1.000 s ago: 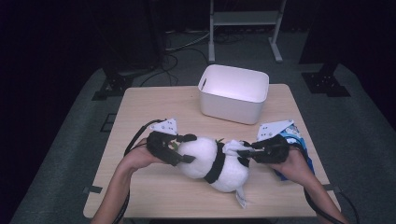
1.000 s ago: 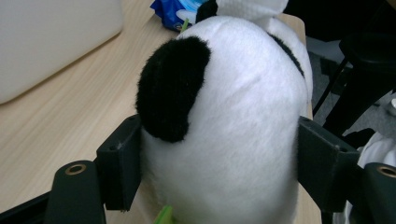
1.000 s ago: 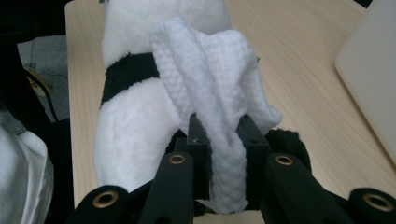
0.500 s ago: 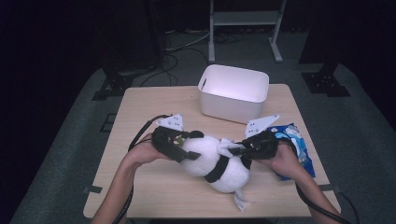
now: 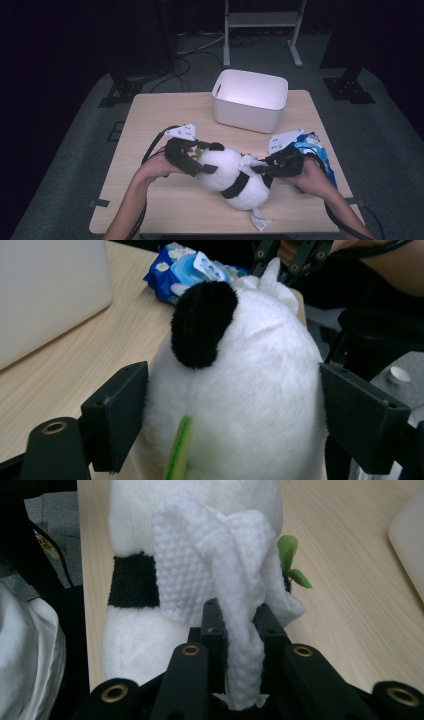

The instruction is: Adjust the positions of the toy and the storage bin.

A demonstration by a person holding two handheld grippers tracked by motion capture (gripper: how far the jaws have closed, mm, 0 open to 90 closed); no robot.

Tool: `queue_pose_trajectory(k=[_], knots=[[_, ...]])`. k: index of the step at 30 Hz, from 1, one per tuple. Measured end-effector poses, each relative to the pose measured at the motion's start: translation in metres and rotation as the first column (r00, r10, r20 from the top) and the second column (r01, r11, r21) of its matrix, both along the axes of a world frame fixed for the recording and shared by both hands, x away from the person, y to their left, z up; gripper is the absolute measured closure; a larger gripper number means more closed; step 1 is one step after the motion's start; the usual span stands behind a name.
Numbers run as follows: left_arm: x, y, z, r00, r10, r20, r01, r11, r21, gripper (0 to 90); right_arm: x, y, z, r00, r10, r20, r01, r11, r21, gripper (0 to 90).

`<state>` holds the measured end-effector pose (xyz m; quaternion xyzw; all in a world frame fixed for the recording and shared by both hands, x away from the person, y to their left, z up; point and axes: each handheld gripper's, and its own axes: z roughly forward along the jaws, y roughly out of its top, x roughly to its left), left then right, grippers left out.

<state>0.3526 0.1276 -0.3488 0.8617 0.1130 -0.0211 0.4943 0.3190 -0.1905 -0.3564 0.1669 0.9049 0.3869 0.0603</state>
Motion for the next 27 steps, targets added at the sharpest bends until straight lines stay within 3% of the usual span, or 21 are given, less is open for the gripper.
queue_pose_trajectory(k=[12, 27], knots=[[0.001, 0.002, -0.004, 0.9992, 0.011, -0.038, -0.012, 0.9993, -0.035, 9.8, -0.005, -0.011, -0.004, 0.9998, -0.013, -0.013, 0.013, 1.000, 0.002, 78.4], [0.004, -0.009, -0.026, 0.9949, -0.038, -0.093, 0.036, 0.9991, -0.020, 7.7, -0.008, -0.030, -0.012, 0.9979, -0.059, -0.027, 0.059, 0.998, -0.001, 78.5]])
